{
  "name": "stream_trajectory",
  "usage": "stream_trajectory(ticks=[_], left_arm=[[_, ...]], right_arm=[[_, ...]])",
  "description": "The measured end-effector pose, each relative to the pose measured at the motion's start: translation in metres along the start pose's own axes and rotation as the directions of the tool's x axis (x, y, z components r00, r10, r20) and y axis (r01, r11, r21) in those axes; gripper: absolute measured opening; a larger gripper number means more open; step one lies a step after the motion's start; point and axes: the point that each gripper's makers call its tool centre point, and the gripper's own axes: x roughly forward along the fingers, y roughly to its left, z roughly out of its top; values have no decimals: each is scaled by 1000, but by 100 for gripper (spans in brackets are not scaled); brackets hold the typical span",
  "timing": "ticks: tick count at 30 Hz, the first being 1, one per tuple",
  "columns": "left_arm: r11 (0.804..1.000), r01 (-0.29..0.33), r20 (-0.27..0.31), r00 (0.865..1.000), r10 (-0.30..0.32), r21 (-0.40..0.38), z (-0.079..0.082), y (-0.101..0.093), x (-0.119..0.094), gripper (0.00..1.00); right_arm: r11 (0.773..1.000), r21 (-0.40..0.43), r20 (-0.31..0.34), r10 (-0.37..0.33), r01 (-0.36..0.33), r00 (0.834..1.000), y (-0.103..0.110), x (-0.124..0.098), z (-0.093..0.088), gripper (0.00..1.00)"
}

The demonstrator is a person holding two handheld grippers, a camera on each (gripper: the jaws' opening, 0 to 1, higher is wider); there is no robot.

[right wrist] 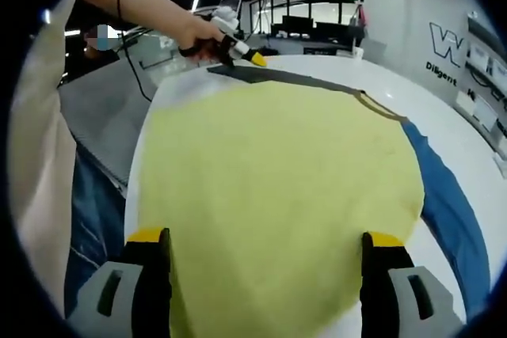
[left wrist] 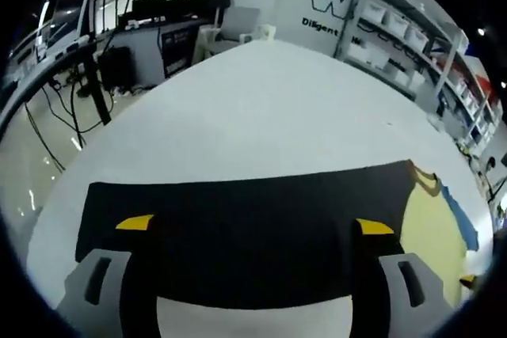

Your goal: Fold the garment on the visible template until the final outline fits inside the template.

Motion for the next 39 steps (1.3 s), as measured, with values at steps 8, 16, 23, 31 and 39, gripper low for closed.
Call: stream_trajectory(ticks=[8, 16, 23, 31, 39], left_arm=[[1000, 8, 11, 1000, -8, 25, 4, 4, -7, 97], [982, 144, 78, 985, -154, 119, 17, -48, -28, 99], [892, 290, 19, 949, -316, 348, -15, -119, -49, 99], [742, 494, -153, 863, -481, 454, -84, -186, -73, 99], [645, 569, -255, 816, -518, 511, -128, -216, -88, 99]], right_arm=[[999, 31, 2, -10, 10, 1000, -3, -3, 3, 99], [994, 64, 32, -87, 85, 996, -30, -24, 6, 97], [974, 143, 35, -181, 175, 983, -63, -44, -8, 98], [930, 266, 21, -268, 253, 963, -126, -60, -25, 99], [865, 390, -11, -338, 315, 941, -192, -78, -44, 99]])
